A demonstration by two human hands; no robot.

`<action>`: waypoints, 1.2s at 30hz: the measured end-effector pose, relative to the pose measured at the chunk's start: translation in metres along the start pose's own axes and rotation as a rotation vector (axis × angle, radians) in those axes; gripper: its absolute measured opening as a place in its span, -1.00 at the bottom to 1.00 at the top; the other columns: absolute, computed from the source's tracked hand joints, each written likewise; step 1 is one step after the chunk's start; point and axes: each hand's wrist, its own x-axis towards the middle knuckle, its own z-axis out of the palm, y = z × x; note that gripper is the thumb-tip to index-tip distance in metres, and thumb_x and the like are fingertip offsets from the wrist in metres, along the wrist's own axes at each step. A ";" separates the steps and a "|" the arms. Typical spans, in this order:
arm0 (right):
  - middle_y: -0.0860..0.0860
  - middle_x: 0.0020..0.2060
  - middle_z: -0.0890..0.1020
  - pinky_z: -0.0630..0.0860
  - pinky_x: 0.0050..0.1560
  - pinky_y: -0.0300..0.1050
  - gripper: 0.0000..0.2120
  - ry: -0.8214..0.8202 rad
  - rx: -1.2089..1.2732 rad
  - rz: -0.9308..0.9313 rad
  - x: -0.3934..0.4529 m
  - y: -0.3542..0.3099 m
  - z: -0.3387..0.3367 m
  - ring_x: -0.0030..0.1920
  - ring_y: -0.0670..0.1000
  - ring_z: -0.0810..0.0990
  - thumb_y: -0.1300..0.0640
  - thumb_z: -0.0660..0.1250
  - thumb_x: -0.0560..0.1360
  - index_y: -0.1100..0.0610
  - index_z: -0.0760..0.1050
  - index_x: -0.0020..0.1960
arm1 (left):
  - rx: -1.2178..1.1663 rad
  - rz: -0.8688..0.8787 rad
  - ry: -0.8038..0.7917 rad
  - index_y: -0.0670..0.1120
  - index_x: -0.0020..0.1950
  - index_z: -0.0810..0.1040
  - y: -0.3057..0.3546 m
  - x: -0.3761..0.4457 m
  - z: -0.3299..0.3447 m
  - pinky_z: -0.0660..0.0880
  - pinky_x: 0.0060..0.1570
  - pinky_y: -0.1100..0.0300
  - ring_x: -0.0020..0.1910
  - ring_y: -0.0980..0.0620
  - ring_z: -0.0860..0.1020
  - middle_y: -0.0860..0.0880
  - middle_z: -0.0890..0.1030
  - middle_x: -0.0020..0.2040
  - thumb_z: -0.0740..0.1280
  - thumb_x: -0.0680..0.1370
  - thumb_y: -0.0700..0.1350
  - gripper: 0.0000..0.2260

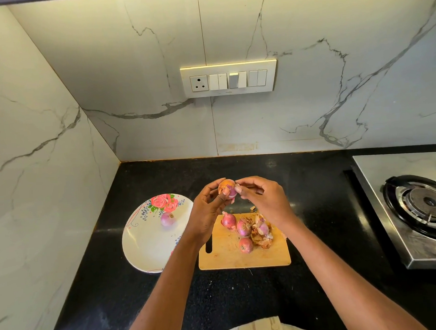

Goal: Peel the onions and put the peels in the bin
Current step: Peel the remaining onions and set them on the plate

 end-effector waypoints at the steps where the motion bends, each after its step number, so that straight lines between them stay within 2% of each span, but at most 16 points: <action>1: -0.09 -0.05 0.73 0.64 -0.03 -0.26 -0.79 0.009 0.005 0.004 0.000 0.000 0.001 -0.08 -0.12 0.72 0.07 0.47 0.53 0.09 0.68 0.14 | 0.003 0.005 0.001 -0.02 0.32 0.55 0.000 0.000 0.000 0.58 0.11 0.19 0.22 -0.02 0.63 -0.04 0.66 0.22 0.44 0.49 -0.06 -0.61; 5: -0.08 -0.11 0.73 0.62 -0.10 -0.26 -0.86 0.072 0.067 0.036 -0.002 0.003 0.001 -0.12 -0.10 0.72 0.12 0.47 0.53 0.11 0.69 0.07 | 0.033 0.020 -0.011 -0.01 0.33 0.55 -0.002 0.001 0.004 0.59 0.17 0.13 0.23 -0.01 0.62 -0.03 0.65 0.23 0.46 0.46 -0.03 -0.56; 13: -0.13 -0.18 0.68 0.56 -0.15 -0.40 -0.89 0.161 -0.161 -0.091 -0.003 0.006 0.010 -0.14 -0.18 0.66 0.11 0.51 0.50 0.11 0.65 -0.01 | 0.075 0.033 0.004 0.05 0.29 0.56 -0.003 -0.002 0.004 0.58 0.19 0.14 0.22 0.02 0.63 0.01 0.66 0.21 0.46 0.45 0.00 -0.59; 19: -0.11 -0.21 0.67 0.58 -0.16 -0.37 -0.87 0.173 -0.234 -0.112 0.003 0.010 0.015 -0.19 -0.17 0.65 0.15 0.52 0.48 0.09 0.60 -0.03 | -0.025 -0.002 0.006 -0.02 0.30 0.55 -0.005 -0.008 0.005 0.59 0.15 0.15 0.25 -0.06 0.62 -0.07 0.65 0.24 0.44 0.47 -0.04 -0.60; 22: -0.13 -0.23 0.66 0.56 -0.19 -0.34 -0.90 0.197 -0.196 -0.043 0.007 0.014 0.007 -0.18 -0.18 0.64 0.13 0.51 0.50 0.06 0.58 -0.07 | -0.142 -0.030 -0.032 -0.09 0.36 0.53 -0.005 -0.011 0.003 0.57 0.17 0.17 0.29 -0.06 0.60 -0.11 0.63 0.29 0.38 0.54 -0.10 -0.62; 25: -0.16 -0.23 0.68 0.57 -0.13 -0.27 -0.91 0.218 -0.133 0.065 0.009 0.023 -0.006 -0.15 -0.18 0.65 0.13 0.50 0.50 0.01 0.60 -0.09 | -0.134 -0.024 -0.043 -0.07 0.37 0.52 0.001 -0.010 0.003 0.57 0.20 0.15 0.28 -0.03 0.61 -0.07 0.64 0.29 0.36 0.55 -0.09 -0.62; 28: -0.14 -0.16 0.70 0.65 -0.05 -0.14 -0.90 0.177 -0.085 0.092 0.008 0.028 -0.006 -0.10 -0.11 0.69 0.15 0.47 0.53 -0.01 0.61 0.00 | -0.070 0.000 -0.004 -0.01 0.36 0.52 0.007 -0.006 0.002 0.58 0.16 0.19 0.25 0.00 0.62 -0.01 0.65 0.26 0.35 0.56 -0.05 -0.64; 32: -0.18 -0.13 0.70 0.58 -0.11 -0.35 -0.86 0.041 -0.191 0.057 0.005 0.025 0.001 -0.13 -0.20 0.68 0.21 0.37 0.59 0.02 0.66 0.05 | -0.085 0.001 0.032 -0.03 0.35 0.51 0.006 -0.003 0.001 0.52 0.31 0.09 0.31 -0.08 0.58 -0.09 0.60 0.31 0.38 0.52 -0.07 -0.62; 36: -0.20 -0.09 0.64 0.52 -0.05 -0.33 -0.82 -0.062 -0.362 0.138 0.004 0.036 -0.003 -0.05 -0.16 0.63 0.16 0.29 0.63 0.01 0.66 0.05 | -0.049 -0.022 0.005 0.05 0.37 0.47 0.002 0.002 0.006 0.53 0.32 0.07 0.30 -0.08 0.58 -0.06 0.57 0.33 0.32 0.62 -0.20 -0.67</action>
